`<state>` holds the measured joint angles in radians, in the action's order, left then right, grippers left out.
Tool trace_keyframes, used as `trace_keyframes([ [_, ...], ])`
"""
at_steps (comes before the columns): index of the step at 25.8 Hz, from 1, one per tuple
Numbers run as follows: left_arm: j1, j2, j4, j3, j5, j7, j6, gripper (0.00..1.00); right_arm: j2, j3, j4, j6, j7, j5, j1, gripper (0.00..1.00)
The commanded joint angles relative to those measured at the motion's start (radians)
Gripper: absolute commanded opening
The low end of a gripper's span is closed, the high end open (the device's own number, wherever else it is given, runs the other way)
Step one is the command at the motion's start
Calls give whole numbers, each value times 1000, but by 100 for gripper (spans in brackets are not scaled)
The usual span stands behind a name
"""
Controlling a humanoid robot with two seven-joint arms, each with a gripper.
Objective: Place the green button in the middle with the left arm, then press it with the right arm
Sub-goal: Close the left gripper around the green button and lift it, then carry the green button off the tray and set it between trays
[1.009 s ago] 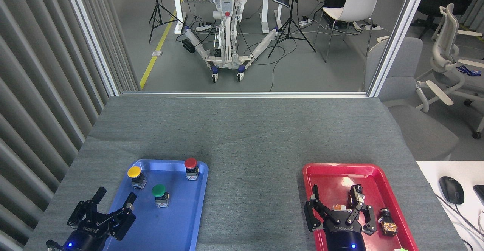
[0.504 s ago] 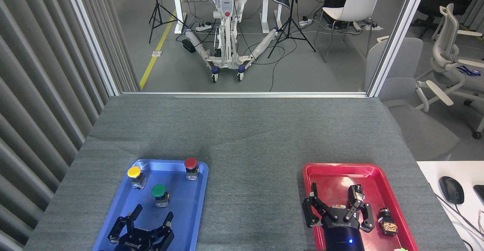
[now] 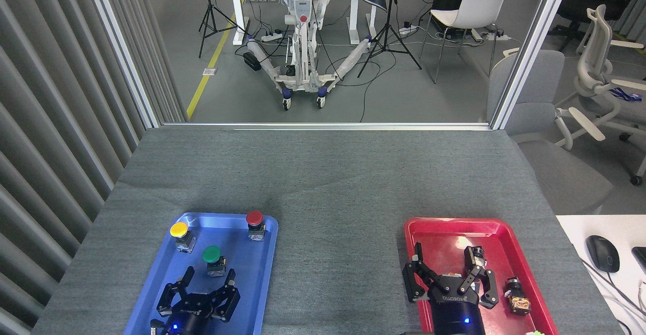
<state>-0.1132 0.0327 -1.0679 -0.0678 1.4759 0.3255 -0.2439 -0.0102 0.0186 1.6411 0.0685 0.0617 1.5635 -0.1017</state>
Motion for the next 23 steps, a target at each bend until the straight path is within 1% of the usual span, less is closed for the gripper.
trace_keyframes([
  [1, -42, 1, 62, 0, -2, 6, 38, 95, 1, 0, -12, 0, 1, 1, 7, 100],
  [2, -49, 3, 74, 0, -2, 6, 40, 92, 1, 1, -21, -1, 3, 3, 8, 100],
  [4, -49, 1, 82, 0, 1, 6, 41, 92, 1, 1, -30, -3, 1, 7, 8, 100],
  [7, -60, 0, 83, 0, 0, 6, 41, 92, -1, 1, -49, -4, 0, 52, 11, 100],
  [15, -62, -2, 80, 17, 0, 4, 38, 90, 1, 8, -57, -3, -2, 53, 20, 100],
  [18, -63, -4, 85, 39, 0, 4, 46, 87, 3, 23, -57, 4, -3, 55, 26, 100],
  [19, -65, -5, 86, 40, 0, 4, 48, 84, 3, 24, -57, 2, -7, 56, 28, 100],
  [21, -85, -7, 109, 40, -3, 4, 48, 69, 3, 26, -58, -1, -8, 58, 28, 99],
  [23, -102, -5, 146, 40, -3, 6, 45, 60, 9, 34, -60, 0, -8, 59, 30, 99],
])
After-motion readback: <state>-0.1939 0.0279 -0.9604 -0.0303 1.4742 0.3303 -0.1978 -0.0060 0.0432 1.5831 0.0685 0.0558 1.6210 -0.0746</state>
